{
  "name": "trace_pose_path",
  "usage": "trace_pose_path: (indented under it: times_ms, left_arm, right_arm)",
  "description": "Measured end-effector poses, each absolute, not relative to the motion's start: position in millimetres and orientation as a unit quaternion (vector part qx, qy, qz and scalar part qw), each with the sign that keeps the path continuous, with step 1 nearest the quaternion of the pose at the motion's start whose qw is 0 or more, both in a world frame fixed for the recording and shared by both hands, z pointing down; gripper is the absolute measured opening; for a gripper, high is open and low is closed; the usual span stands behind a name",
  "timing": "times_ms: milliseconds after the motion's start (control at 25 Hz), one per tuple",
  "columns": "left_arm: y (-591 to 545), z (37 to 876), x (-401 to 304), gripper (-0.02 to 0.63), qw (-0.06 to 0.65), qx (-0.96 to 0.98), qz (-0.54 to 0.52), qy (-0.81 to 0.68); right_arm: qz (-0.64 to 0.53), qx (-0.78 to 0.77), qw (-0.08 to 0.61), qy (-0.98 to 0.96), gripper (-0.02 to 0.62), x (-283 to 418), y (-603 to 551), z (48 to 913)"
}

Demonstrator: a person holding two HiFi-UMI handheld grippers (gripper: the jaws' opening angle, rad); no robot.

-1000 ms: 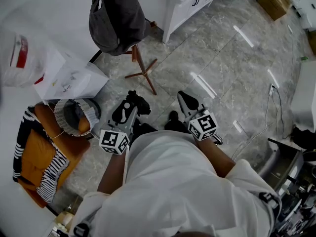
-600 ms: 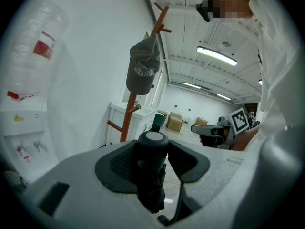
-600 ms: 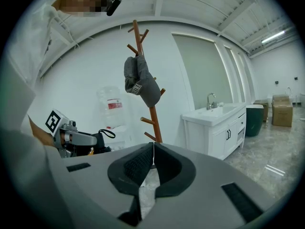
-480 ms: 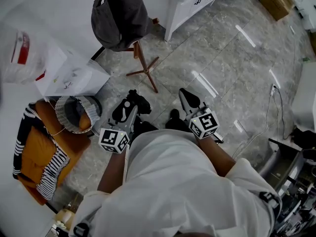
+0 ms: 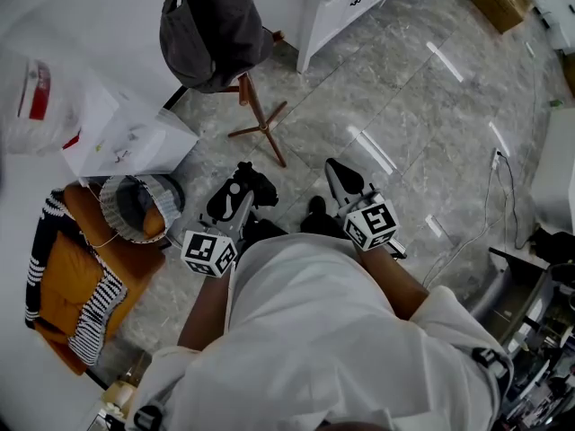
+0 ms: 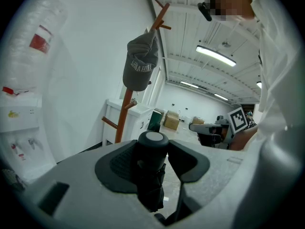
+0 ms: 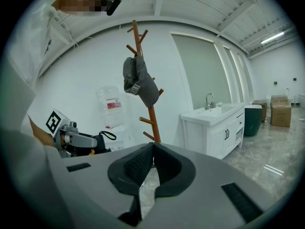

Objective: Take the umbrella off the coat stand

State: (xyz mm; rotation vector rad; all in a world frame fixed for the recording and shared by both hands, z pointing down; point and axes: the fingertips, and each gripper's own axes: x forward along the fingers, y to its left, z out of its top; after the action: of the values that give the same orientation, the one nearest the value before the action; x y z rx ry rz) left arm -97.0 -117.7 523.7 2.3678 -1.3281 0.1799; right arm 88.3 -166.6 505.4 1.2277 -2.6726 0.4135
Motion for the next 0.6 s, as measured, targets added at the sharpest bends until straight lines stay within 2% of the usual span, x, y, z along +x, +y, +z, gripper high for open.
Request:
trace_pose_path:
  times_ms: [600]
  left_arm:
    - [-123.2,526.4,-90.4,0.209,0.217,0.857,0.07,-0.463]
  right_arm:
    - [0.141,0.407,0.085,-0.898,0.014,86.1,-171.4,506.1]
